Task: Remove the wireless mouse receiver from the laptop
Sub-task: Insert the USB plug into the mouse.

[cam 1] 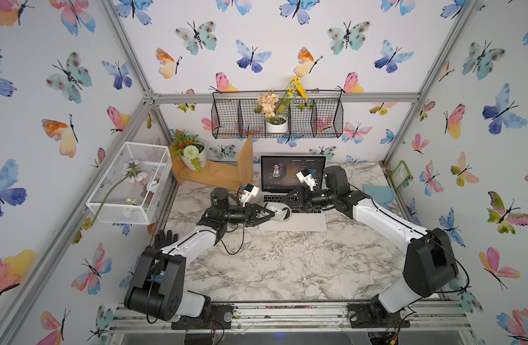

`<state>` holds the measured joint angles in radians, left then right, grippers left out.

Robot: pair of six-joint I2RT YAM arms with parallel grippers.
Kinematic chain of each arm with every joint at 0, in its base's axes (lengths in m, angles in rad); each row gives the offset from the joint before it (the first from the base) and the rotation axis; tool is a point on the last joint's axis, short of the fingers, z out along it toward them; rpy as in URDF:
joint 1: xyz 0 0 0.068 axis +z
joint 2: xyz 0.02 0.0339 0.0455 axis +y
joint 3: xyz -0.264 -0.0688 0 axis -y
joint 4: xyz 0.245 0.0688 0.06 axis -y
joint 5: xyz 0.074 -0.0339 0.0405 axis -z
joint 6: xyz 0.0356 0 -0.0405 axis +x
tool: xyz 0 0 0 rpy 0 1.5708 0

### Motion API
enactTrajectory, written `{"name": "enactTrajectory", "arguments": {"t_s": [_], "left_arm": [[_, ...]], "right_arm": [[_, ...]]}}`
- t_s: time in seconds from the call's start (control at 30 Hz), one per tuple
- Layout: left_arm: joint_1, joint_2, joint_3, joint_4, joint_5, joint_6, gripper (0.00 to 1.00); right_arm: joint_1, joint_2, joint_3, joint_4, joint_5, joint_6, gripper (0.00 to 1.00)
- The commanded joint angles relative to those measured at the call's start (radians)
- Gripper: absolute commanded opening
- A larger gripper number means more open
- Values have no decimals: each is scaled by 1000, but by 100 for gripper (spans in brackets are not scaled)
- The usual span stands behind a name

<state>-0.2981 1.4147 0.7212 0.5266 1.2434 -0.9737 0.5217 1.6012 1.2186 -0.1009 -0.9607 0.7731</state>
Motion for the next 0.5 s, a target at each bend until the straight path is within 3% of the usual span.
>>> {"name": "enactTrajectory", "arguments": {"t_s": [0.0,0.47], "left_arm": [[1,4,32,35,31,1,14],[2,8,29,33,22,1,13]], "right_arm": [[6,-7,24,-42,-33,-49,73],[6,-23,12,-72,-43,-86,66]]}}
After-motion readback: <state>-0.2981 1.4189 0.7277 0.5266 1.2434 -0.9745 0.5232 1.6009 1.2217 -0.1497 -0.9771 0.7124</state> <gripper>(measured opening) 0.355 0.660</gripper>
